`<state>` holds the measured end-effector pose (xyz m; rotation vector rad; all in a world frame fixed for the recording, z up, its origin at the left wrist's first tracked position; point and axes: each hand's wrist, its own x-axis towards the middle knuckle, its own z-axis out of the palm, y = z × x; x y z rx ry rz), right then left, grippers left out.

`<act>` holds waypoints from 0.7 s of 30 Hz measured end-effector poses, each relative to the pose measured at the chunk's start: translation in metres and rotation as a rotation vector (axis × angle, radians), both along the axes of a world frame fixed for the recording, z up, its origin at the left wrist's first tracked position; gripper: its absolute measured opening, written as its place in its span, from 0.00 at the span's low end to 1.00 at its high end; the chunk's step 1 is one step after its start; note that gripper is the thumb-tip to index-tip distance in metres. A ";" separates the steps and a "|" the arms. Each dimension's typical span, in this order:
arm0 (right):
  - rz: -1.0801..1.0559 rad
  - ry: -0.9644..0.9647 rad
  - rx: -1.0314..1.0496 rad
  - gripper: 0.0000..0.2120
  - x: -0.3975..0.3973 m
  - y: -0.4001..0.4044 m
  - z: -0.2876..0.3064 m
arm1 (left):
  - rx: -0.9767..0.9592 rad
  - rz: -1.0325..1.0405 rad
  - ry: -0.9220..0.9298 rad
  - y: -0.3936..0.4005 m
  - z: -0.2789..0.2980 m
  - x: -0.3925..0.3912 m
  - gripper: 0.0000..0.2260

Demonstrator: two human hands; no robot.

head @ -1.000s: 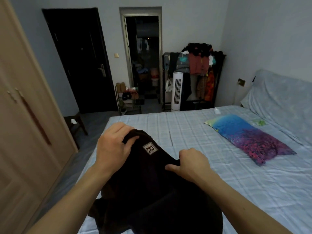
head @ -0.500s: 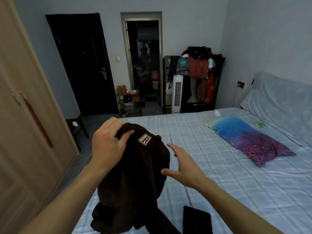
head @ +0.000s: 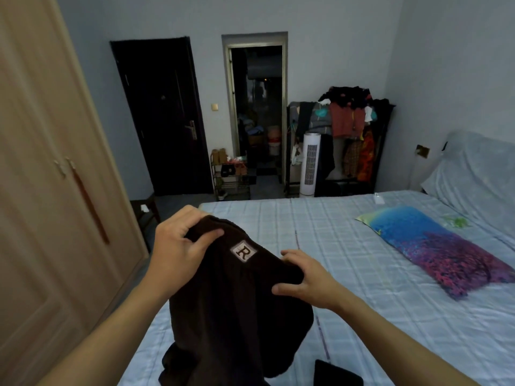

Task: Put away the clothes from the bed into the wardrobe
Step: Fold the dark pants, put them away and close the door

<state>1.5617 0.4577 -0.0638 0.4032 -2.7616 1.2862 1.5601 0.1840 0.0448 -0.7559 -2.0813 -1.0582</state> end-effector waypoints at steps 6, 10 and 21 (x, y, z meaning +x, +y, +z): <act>0.050 -0.090 0.037 0.17 -0.001 0.008 -0.026 | 0.075 0.054 -0.054 0.000 -0.004 -0.002 0.07; 0.097 -0.258 0.029 0.08 -0.006 0.010 -0.017 | 0.095 0.029 -0.079 0.003 0.000 -0.002 0.08; -0.292 0.272 -0.102 0.14 -0.028 0.036 0.030 | -0.378 -0.012 -0.192 -0.034 -0.004 -0.023 0.20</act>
